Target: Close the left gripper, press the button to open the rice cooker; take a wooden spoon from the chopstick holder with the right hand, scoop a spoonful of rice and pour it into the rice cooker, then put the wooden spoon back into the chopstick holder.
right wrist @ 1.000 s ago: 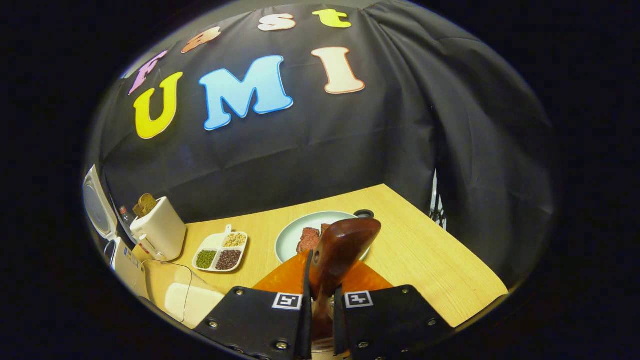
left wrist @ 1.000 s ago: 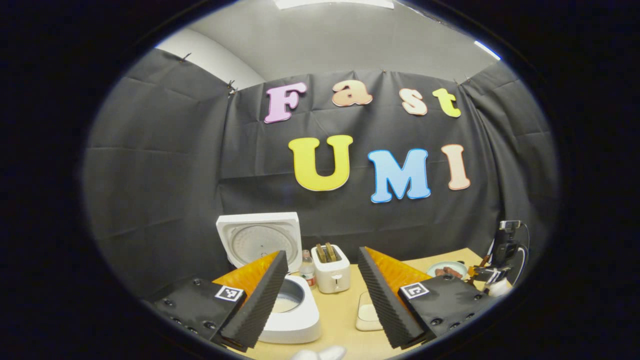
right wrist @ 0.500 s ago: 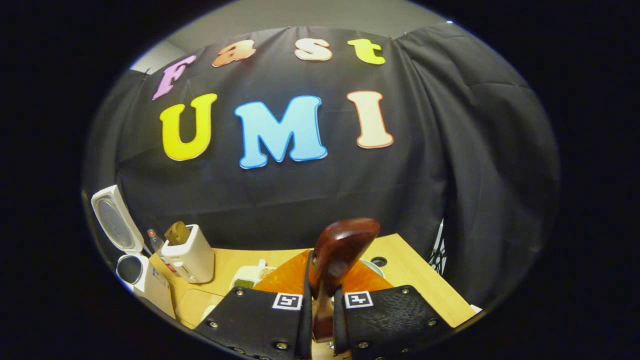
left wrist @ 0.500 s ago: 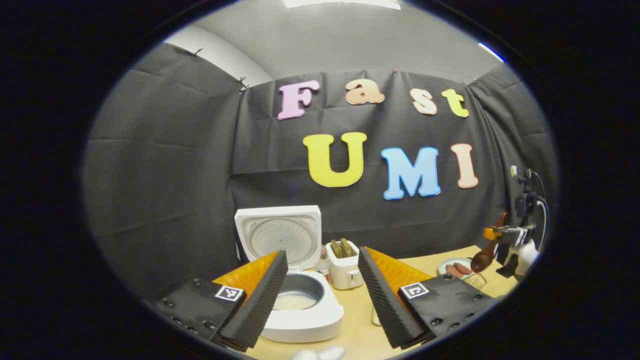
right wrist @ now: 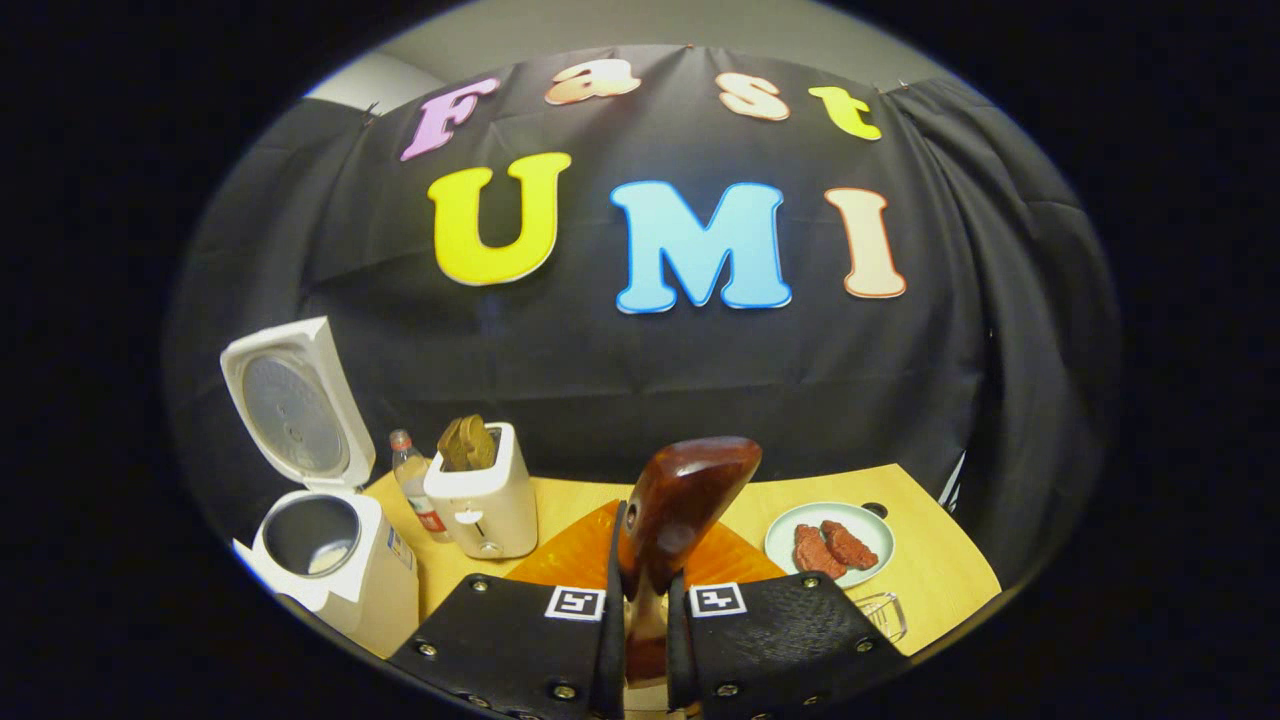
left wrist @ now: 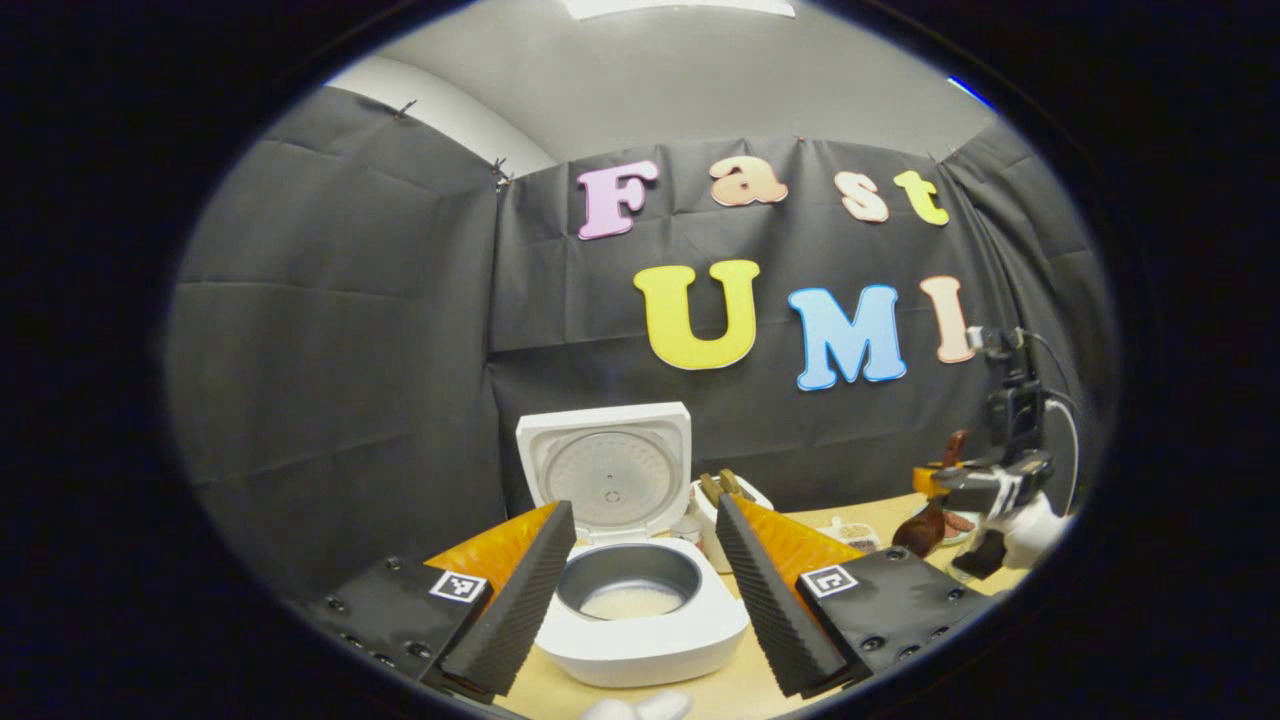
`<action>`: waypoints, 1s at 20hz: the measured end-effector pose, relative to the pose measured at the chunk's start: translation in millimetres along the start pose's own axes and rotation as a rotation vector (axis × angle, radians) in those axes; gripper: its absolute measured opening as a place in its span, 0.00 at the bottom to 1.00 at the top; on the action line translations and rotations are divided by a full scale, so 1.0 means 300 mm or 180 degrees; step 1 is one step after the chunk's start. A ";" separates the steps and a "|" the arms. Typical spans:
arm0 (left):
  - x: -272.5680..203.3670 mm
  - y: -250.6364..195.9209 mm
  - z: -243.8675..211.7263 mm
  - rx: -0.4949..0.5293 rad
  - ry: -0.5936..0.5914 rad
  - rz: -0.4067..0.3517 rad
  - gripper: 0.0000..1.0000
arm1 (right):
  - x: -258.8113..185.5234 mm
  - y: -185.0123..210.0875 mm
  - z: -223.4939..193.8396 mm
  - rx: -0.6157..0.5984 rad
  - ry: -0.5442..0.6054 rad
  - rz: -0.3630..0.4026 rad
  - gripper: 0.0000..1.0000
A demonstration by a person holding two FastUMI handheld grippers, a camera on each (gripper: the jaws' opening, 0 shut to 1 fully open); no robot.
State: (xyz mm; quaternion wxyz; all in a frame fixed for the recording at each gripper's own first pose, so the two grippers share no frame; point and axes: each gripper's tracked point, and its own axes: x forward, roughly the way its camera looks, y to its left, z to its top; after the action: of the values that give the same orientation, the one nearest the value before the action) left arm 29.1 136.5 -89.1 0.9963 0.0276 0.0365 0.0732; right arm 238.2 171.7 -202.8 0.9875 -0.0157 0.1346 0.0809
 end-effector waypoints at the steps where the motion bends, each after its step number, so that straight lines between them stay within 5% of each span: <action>1: -0.001 0.009 -0.012 -0.0001 0.0021 0.0014 1.00 | 0.025 0.020 -0.049 -0.0114 0.0061 -0.0010 0.17; 10: -0.002 0.043 -0.060 0.0110 0.0126 0.0069 0.98 | 0.166 0.069 -0.275 -0.1794 0.0201 -0.0217 0.17; 15: -0.002 0.049 -0.070 0.0116 0.0166 0.0072 0.96 | 0.188 0.090 -0.380 -0.1748 0.0426 -0.0106 0.17; 20: 0.011 0.066 -0.079 0.0117 0.0207 0.0081 0.96 | 0.185 0.154 -0.423 -0.1161 0.0621 0.0068 0.17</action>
State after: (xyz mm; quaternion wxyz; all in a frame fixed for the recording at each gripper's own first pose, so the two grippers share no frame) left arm 27.6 157.8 -111.8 0.9929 0.0439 0.0698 0.0860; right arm 250.0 219.1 -340.5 0.9496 -0.2006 0.2128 0.1125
